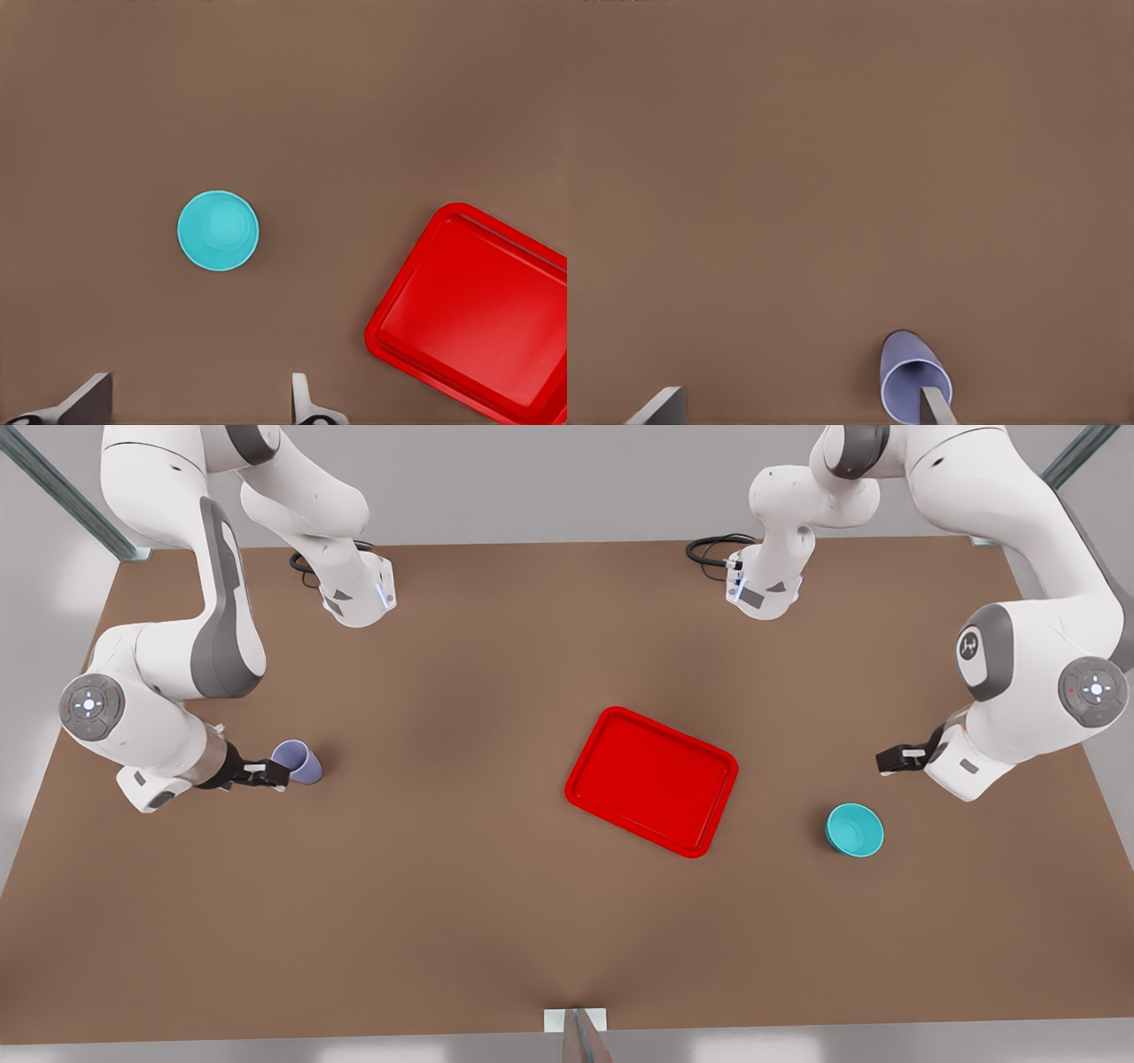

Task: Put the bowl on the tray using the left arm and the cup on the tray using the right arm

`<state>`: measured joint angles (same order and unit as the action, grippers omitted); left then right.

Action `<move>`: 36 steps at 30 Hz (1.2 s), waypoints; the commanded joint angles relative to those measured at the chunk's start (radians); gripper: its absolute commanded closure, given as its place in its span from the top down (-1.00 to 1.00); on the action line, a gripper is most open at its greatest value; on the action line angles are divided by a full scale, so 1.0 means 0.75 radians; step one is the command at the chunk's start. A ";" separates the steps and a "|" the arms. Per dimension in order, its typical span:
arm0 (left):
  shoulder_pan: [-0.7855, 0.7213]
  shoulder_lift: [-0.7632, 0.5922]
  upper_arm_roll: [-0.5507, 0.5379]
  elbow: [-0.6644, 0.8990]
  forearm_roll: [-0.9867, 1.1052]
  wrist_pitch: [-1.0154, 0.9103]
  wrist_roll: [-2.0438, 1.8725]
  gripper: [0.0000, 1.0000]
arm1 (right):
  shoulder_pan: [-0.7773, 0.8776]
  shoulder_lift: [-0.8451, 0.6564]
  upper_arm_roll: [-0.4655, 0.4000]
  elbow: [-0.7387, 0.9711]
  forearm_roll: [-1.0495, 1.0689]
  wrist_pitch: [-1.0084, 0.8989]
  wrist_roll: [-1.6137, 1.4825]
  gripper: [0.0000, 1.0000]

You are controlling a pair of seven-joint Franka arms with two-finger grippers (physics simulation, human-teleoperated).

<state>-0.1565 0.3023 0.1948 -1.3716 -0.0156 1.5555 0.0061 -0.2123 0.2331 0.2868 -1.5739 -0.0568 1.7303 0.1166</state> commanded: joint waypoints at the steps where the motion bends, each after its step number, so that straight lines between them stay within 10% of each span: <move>1: 0.000 0.000 0.000 0.000 0.002 0.000 0.000 1.00 | 0.001 0.000 0.000 0.000 0.000 0.000 0.000 1.00; 12: 0.311 0.528 0.002 -0.200 -0.638 0.571 0.892 1.00 | 0.033 0.174 0.002 0.133 -0.021 -0.002 0.022 1.00; 26: 0.348 0.652 0.004 -0.198 -0.668 0.642 0.974 1.00 | 0.113 0.495 0.000 0.170 -0.231 0.313 -0.004 1.00; 29: 0.348 0.663 0.004 -0.198 -0.664 0.644 0.974 -0.13 | 0.111 0.501 0.000 0.170 -0.233 0.313 -0.004 1.00; 36: 0.346 0.681 0.006 -0.196 -0.666 0.646 0.974 -0.15 | 0.105 0.497 0.000 0.170 -0.231 0.315 0.018 1.00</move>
<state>0.1028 0.8132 0.1994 -1.5187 -0.5152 2.0402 0.7363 -0.1334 0.6062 0.2868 -1.4466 -0.2289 1.9666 0.1304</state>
